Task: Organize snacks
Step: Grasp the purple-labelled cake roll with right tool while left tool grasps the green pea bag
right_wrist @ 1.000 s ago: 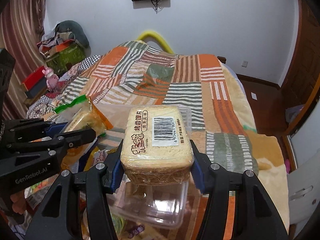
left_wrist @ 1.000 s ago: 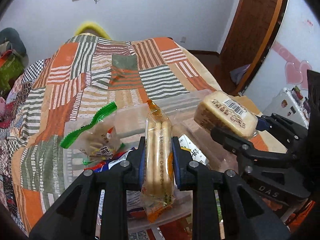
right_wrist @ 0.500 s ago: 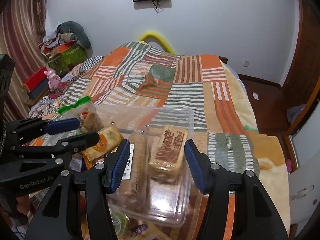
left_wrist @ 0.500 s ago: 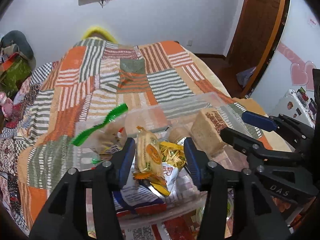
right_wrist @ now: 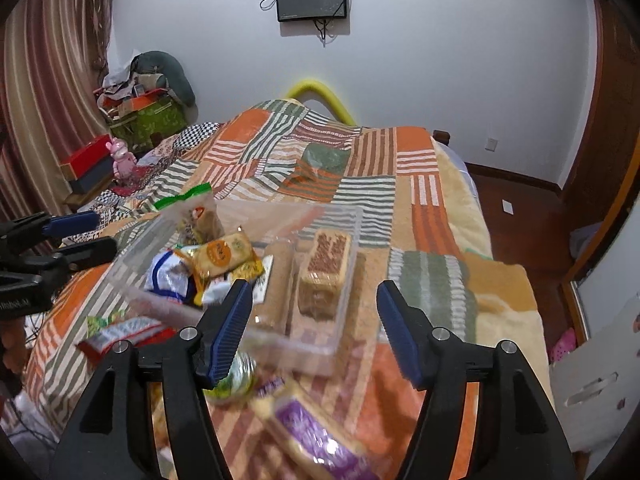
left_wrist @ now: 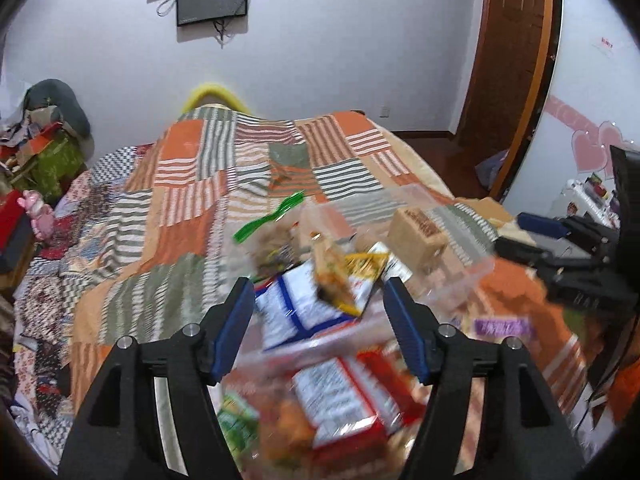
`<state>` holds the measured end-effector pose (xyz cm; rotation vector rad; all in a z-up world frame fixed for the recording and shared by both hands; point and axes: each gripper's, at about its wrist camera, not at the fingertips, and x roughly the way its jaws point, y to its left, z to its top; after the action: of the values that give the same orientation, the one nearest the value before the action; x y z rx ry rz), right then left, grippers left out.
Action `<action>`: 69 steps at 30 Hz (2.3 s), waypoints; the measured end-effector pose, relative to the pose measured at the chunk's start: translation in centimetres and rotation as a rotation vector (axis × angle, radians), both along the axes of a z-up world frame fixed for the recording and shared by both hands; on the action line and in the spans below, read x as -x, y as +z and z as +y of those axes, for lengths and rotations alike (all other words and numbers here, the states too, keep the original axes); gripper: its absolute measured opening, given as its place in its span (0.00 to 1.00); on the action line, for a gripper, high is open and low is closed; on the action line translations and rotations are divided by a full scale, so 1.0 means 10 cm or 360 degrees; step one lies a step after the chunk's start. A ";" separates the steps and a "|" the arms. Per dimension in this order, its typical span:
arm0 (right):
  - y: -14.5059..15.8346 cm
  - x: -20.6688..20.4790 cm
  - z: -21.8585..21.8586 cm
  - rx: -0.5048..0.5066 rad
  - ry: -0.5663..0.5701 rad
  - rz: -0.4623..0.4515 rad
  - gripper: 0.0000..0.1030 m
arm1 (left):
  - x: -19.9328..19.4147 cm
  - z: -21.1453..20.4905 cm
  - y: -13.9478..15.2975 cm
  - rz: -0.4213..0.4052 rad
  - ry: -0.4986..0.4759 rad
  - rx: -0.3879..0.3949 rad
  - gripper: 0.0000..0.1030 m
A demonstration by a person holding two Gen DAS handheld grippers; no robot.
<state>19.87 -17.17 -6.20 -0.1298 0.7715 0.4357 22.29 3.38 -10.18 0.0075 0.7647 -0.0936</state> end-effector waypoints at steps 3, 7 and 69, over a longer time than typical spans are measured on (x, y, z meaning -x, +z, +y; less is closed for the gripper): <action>-0.06 0.09 -0.09 0.0012 -0.0014 0.0023 0.62 | 0.18 0.12 -0.03 0.0006 0.0037 -0.0029 0.67; -0.21 0.20 -0.18 0.0058 -0.0019 0.0087 0.62 | 0.38 0.33 -0.15 0.0071 0.0102 -0.0022 0.68; -0.91 0.56 0.26 0.0164 0.0059 0.0331 0.42 | 0.45 1.08 -1.42 0.0373 0.0302 -0.0064 0.46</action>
<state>14.27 -14.54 -15.28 -0.1973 0.9977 0.4492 17.78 14.21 -24.38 -0.0385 0.9976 0.1034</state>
